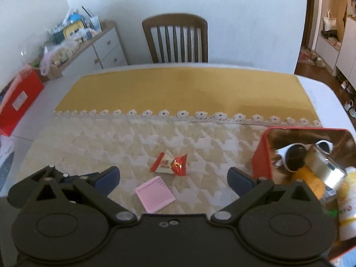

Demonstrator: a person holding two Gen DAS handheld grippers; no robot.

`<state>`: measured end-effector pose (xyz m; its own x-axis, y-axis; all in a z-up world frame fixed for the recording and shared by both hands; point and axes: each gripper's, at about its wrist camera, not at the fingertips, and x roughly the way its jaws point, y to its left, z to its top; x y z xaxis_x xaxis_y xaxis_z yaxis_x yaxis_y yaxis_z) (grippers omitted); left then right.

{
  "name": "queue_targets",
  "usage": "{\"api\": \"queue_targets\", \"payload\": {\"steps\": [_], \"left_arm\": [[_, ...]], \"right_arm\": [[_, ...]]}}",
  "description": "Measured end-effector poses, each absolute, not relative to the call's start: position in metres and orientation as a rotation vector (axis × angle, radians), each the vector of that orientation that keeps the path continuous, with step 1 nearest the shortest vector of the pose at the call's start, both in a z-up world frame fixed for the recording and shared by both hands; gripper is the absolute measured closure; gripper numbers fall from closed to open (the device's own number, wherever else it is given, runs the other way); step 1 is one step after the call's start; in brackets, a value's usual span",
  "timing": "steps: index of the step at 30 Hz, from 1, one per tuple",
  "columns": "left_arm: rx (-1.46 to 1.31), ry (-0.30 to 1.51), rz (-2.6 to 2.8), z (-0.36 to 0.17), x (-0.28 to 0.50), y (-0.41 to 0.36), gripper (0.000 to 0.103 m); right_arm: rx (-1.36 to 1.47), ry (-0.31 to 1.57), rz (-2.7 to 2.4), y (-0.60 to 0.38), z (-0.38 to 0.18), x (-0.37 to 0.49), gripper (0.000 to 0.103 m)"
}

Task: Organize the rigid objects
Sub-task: 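Move both grippers back from the box toward the pink block and snack packet, then grasp the pink block with the left gripper while the right gripper grasps the snack packet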

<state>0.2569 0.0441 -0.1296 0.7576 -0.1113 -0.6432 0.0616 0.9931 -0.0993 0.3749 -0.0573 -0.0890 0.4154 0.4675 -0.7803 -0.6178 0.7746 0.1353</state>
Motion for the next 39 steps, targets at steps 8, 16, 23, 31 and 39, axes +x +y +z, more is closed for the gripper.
{"api": "queue_targets", "payload": {"steps": [8,16,23,31,39], "left_arm": [[-0.002,0.703,-0.105,-0.154,0.272,0.038,0.000],[0.027,0.701,-0.109,-0.169,0.281,0.036,0.000],[0.026,0.699,-0.096,-0.173,0.280,0.036,0.007],[0.058,0.679,-0.116,-0.170,0.276,0.028,0.038],[0.083,0.671,-0.106,-0.167,0.272,0.024,0.063]], "right_arm": [[-0.185,1.013,0.638,-0.033,-0.117,0.404,0.004],[-0.230,1.069,0.638,-0.019,-0.134,0.415,0.019],[-0.260,1.046,0.644,-0.010,-0.136,0.415,0.041],[-0.306,1.022,0.646,0.004,-0.137,0.405,0.066],[-0.284,1.004,0.636,-0.005,-0.131,0.400,0.078]]}}
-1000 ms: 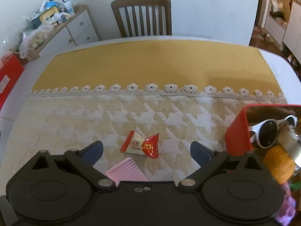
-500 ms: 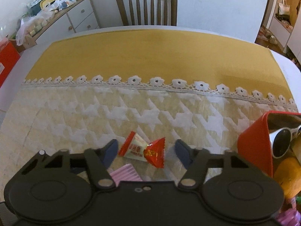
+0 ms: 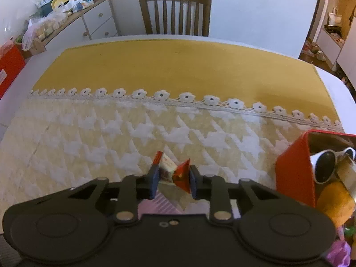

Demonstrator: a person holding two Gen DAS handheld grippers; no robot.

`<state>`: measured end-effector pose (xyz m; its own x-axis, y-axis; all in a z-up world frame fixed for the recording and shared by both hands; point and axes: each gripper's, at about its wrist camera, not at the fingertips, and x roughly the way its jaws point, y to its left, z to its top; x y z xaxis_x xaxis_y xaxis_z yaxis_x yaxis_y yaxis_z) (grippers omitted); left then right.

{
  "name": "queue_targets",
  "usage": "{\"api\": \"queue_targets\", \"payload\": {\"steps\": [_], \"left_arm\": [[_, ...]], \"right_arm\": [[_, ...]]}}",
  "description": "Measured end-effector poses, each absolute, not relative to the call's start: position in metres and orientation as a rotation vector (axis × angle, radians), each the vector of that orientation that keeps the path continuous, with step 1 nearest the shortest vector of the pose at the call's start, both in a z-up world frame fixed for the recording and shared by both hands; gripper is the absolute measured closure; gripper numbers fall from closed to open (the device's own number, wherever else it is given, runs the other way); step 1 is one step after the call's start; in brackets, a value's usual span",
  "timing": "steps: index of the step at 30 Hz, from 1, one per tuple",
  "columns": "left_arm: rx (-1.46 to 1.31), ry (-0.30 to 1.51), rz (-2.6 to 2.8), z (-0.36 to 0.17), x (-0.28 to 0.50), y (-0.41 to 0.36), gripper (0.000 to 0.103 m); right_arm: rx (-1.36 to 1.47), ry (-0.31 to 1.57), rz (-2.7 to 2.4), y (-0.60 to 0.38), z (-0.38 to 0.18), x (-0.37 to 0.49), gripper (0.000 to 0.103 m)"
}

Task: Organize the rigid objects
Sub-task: 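Grasp the pink block with the left gripper while the right gripper grasps the snack packet, then carry the pink block and snack packet with both grippers over the red tin box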

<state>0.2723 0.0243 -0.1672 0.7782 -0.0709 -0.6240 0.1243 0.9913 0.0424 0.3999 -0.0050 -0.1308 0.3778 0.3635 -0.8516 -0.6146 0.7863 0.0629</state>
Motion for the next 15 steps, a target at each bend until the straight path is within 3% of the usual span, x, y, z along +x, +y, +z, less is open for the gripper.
{"api": "queue_targets", "payload": {"steps": [15], "left_arm": [[0.037,0.686,-0.072,-0.144,0.258,0.028,0.063]], "right_arm": [[-0.182,0.928,0.634,-0.055,-0.084,0.366,0.080]]}}
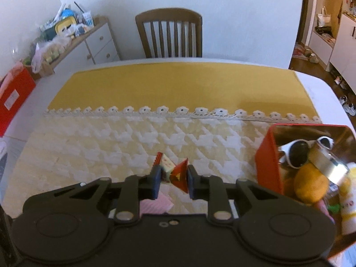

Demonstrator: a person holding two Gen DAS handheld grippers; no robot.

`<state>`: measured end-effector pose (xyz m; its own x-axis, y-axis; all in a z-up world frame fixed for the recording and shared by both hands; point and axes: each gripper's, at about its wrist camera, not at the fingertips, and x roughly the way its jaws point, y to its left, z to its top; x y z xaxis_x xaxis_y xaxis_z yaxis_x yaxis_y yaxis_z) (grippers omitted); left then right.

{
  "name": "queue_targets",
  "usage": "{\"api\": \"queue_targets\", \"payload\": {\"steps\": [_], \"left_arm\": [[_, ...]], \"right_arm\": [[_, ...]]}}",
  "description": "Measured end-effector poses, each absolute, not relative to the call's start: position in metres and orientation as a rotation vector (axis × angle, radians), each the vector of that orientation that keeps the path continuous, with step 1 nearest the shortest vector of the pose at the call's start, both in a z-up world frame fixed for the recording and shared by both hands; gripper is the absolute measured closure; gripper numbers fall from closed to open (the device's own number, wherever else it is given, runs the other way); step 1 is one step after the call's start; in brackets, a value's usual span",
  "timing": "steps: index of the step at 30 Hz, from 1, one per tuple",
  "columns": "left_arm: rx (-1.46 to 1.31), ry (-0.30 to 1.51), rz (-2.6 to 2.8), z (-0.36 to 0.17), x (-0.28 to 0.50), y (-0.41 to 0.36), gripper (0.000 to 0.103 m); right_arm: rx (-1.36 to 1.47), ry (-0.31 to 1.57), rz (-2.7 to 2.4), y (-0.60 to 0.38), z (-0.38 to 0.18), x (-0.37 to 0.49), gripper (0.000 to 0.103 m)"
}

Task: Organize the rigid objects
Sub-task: 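Carry the pink block and snack packet with both grippers over the red tin box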

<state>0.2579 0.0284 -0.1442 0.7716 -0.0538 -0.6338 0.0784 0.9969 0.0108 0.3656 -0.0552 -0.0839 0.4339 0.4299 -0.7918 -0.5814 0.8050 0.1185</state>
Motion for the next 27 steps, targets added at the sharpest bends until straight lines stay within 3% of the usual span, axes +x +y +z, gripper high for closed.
{"api": "queue_targets", "payload": {"steps": [27], "left_arm": [[-0.029,0.602,-0.106,-0.041,0.231,-0.028,0.063]], "right_arm": [[-0.057,0.767,0.544,-0.191,-0.005,0.317,0.080]]}}
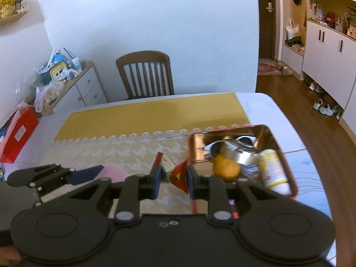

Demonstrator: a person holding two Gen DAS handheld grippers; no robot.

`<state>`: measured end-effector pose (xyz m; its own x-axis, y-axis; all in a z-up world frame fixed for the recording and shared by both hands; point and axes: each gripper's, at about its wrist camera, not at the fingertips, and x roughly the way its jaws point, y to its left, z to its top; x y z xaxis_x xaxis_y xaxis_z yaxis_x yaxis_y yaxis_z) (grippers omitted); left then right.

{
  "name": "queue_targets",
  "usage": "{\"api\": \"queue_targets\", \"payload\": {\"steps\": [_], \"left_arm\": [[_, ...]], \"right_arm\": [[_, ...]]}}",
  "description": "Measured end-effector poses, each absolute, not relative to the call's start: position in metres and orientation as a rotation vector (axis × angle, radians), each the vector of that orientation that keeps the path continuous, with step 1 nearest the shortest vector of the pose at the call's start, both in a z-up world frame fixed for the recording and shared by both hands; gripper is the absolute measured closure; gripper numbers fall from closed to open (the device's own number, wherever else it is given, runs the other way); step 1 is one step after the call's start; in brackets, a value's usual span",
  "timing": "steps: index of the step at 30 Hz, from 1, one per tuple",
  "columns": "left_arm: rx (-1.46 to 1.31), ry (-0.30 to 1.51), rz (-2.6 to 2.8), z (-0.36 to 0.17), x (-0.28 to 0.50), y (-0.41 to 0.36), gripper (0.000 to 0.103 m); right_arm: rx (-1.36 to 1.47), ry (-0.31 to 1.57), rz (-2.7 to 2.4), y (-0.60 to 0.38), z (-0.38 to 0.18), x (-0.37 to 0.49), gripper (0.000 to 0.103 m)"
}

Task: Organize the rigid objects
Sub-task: 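Carry the pink block and snack packet with both grippers over the red tin box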

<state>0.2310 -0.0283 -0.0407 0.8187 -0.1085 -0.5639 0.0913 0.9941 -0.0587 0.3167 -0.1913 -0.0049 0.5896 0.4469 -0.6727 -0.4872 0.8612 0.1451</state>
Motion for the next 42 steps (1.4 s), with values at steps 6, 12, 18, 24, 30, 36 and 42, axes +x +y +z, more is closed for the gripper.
{"api": "queue_targets", "payload": {"steps": [6,12,18,24,30,36,42], "left_arm": [[-0.026,0.611,-0.097,-0.035,0.242,-0.055,0.063],[-0.033,0.636,-0.089,-0.036,0.261,-0.085,0.063],[-0.015,0.668,-0.101,-0.044,0.286,-0.115,0.063],[-0.005,0.718,-0.102,-0.059,0.312,-0.144,0.063],[0.030,0.737,-0.089,-0.072,0.338,-0.169,0.063],[0.041,0.768,-0.028,-0.088,0.359,-0.168,0.063],[-0.005,0.804,0.039,-0.099,0.364,-0.152,0.063]], "right_arm": [[-0.047,0.758,0.520,-0.234,-0.004,0.324,0.080],[-0.057,0.762,0.508,-0.272,-0.011,0.336,0.080],[-0.073,0.764,0.496,-0.302,-0.020,0.357,0.080],[-0.094,0.791,0.508,-0.317,-0.038,0.386,0.080],[-0.118,0.847,0.527,-0.316,-0.060,0.416,0.080],[-0.152,0.860,0.601,-0.309,-0.070,0.431,0.080],[-0.254,0.855,0.702,-0.293,-0.081,0.424,0.080]]}}
